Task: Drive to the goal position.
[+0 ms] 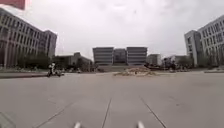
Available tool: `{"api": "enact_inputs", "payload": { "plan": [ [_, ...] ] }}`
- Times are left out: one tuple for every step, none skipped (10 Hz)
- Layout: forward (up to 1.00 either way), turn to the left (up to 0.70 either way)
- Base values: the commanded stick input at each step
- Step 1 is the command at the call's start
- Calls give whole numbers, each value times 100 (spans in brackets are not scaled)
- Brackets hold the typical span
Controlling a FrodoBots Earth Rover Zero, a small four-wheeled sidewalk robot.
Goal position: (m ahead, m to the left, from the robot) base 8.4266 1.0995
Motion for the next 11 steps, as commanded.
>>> {"api": "enact_inputs", "payload": {
  "plan": [
    [85,0],
    [85,0],
    [85,0],
    [85,0],
    [85,0],
    [85,0],
    [85,0],
    [85,0],
    [85,0],
    [85,0],
    [85,0]
  ]
}}
